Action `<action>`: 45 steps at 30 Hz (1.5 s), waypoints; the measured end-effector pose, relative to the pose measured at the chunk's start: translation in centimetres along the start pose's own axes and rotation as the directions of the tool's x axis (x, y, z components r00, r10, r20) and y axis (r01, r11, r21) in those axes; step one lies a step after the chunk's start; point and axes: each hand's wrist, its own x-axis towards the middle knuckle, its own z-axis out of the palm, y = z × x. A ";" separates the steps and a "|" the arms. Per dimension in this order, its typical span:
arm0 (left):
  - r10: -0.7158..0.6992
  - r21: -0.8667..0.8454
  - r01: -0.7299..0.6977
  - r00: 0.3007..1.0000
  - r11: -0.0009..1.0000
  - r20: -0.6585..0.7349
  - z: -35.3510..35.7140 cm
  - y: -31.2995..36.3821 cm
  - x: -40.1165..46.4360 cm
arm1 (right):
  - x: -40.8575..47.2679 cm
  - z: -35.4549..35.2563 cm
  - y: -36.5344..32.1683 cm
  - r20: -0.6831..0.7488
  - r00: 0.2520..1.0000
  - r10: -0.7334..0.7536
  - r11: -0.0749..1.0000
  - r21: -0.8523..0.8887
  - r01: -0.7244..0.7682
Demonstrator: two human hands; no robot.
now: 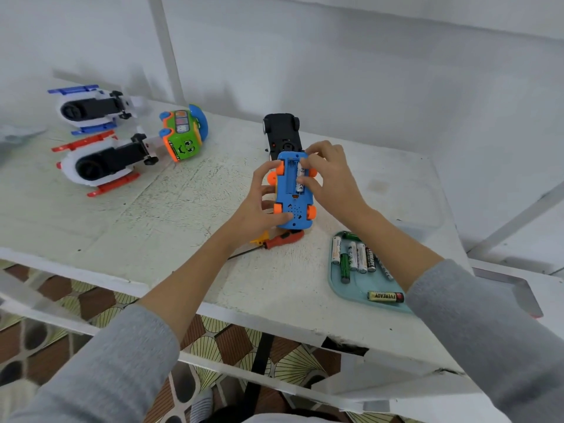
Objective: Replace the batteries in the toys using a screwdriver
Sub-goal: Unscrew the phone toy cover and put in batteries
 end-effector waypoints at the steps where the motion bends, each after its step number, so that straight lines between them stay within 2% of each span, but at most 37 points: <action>1: -0.004 -0.010 0.004 1.000 1.000 0.002 0.0 0.0 0.0 | -0.2 0.1 0.1 -0.004 1.000 -0.018 1.000 -0.014 0.018; 7: -0.019 -0.028 0.020 1.000 0.999 0.004 -0.1 0.2 -0.1 | -0.7 0.2 0.3 0.038 0.999 -0.039 0.999 -0.008 0.040; 11: -0.020 -0.011 0.020 1.000 1.000 0.013 0.0 0.2 -0.1 | -0.8 -1.9 0.6 0.172 0.985 0.003 0.999 0.038 -0.010; 15: -0.012 0.032 0.012 1.000 0.999 0.021 0.1 0.3 -0.2 | -3.3 -5.3 0.7 0.200 0.979 0.052 0.993 0.098 -0.072; 17: -0.019 0.027 0.018 1.000 0.999 0.012 0.1 0.2 -0.2 | -5.0 -6.8 0.7 0.336 0.937 0.099 0.986 0.093 -0.137; 20: -0.010 0.037 0.010 1.000 0.999 0.013 0.2 0.2 -0.3 | -7.3 -7.8 1.1 0.544 0.826 0.145 0.986 -0.014 -0.165; 24: 0.003 0.032 -0.003 1.000 0.999 0.008 0.2 0.3 -0.4 | -9.3 -7.7 1.2 0.646 0.726 0.236 0.972 -0.154 -0.179; 29: 0.008 0.064 -0.009 1.000 0.998 0.005 0.3 0.4 -0.4 | -9.9 -7.1 0.8 0.675 0.692 0.257 0.965 -0.218 -0.147; 32: -0.004 0.066 0.003 1.000 0.998 0.003 0.3 0.4 -0.3 | -10.1 -7.0 0.7 0.662 0.707 0.249 0.966 -0.222 -0.133; 35: -0.009 0.070 0.009 1.000 0.998 0.001 0.2 0.4 -0.3 | -10.3 -6.7 0.6 0.636 0.731 0.248 0.969 -0.169 -0.182; 38: -0.008 0.072 0.008 1.000 0.997 -0.003 0.3 0.4 -0.2 | -10.3 -6.7 0.6 0.579 0.765 0.282 0.946 -0.036 -0.322; 40: -0.009 0.074 0.009 1.000 0.997 -0.004 0.2 0.4 -0.2 | -10.2 -6.8 0.6 0.538 0.781 0.318 0.894 0.104 -0.436; 45: -0.022 0.056 0.023 1.000 0.998 -0.009 0.1 0.1 -0.2 | -8.2 -7.0 0.1 0.319 0.865 0.387 0.755 0.428 -0.496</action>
